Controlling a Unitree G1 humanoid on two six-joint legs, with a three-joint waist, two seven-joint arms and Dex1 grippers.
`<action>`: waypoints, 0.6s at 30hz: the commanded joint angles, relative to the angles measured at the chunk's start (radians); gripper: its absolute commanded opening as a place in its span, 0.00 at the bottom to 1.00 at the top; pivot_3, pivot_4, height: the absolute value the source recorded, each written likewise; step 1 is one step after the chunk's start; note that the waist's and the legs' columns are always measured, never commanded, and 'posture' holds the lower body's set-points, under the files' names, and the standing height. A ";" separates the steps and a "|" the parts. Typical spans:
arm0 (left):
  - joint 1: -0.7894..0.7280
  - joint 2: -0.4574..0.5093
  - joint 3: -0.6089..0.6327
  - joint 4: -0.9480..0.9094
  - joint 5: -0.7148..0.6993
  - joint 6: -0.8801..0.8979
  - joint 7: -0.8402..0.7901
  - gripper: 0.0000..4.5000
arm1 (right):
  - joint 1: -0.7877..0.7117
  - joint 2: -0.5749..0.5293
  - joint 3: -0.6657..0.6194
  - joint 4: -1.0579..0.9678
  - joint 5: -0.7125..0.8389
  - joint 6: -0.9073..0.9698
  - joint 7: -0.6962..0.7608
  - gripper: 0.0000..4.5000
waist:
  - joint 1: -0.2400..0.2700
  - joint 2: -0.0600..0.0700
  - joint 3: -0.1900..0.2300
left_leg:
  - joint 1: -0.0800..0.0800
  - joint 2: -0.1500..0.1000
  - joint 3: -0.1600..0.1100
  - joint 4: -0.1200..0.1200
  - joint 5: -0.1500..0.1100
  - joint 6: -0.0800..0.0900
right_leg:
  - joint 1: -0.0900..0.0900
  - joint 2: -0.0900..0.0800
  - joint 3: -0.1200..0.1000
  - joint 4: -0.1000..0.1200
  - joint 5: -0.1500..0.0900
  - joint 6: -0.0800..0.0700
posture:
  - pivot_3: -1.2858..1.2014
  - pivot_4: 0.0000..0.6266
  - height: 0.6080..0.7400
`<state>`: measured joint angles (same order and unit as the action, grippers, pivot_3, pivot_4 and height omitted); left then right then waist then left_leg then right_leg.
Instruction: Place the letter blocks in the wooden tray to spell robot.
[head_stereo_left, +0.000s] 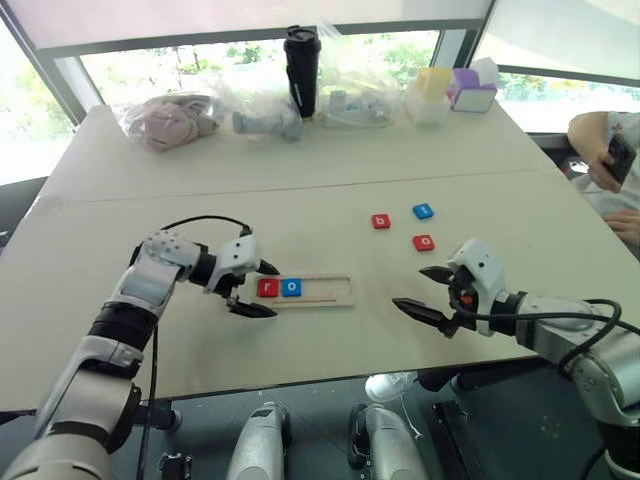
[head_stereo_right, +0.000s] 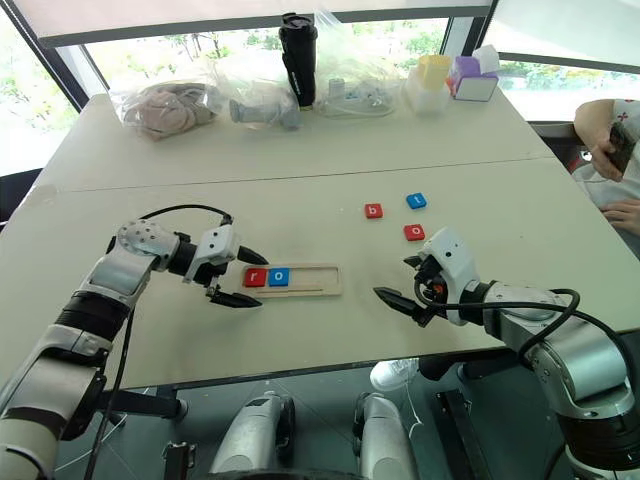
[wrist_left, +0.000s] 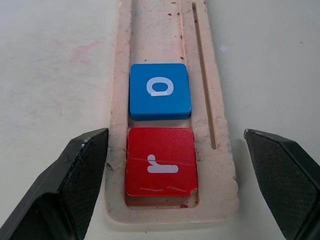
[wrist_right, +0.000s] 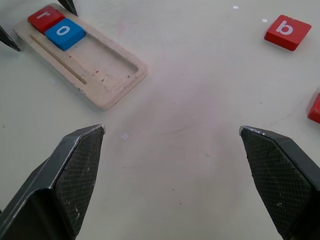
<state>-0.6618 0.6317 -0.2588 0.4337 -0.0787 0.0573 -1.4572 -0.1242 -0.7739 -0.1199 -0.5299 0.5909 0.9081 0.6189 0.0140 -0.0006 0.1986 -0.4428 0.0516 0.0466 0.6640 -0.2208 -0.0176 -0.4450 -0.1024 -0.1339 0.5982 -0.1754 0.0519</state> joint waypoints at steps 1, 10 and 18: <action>0.027 0.049 0.033 -0.092 -0.019 0.052 0.009 0.99 | -0.009 -0.013 -0.015 0.000 -0.008 -0.022 0.012 1.00 | 0.000 0.000 0.000 | 0.000 0.000 0.000 0.000 0.000 0.000 | 0.000 0.000 0.000 0.000 0.000 0.000 | 0.52 0.24 1.00; 0.133 0.188 0.231 -0.361 -0.228 0.362 0.045 0.99 | -0.128 0.071 -0.033 0.113 -0.044 -0.048 -0.067 1.00 | -0.002 0.000 0.000 | 0.000 0.001 0.000 0.000 0.000 0.000 | -0.001 0.000 0.000 0.000 0.000 0.000 | 0.52 0.24 1.00; 0.273 0.174 0.459 -0.660 -0.434 0.654 0.293 0.99 | -0.578 0.411 0.062 0.646 -0.243 -0.075 -0.386 1.00 | -0.025 -0.001 0.001 | 0.000 0.001 0.000 0.000 0.000 0.000 | -0.002 0.001 0.002 0.003 0.001 -0.001 | 0.52 0.24 1.00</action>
<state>-0.4074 0.8032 0.1394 -0.1580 -0.4656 0.6637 -1.2174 -0.6631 -0.3841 -0.0590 0.0449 0.3875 0.8604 0.2857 -0.0105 -0.0018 0.1998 -0.4424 0.0522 0.0466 0.6637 -0.2203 -0.0177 -0.4475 -0.1007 -0.1323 0.6020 -0.1745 0.0511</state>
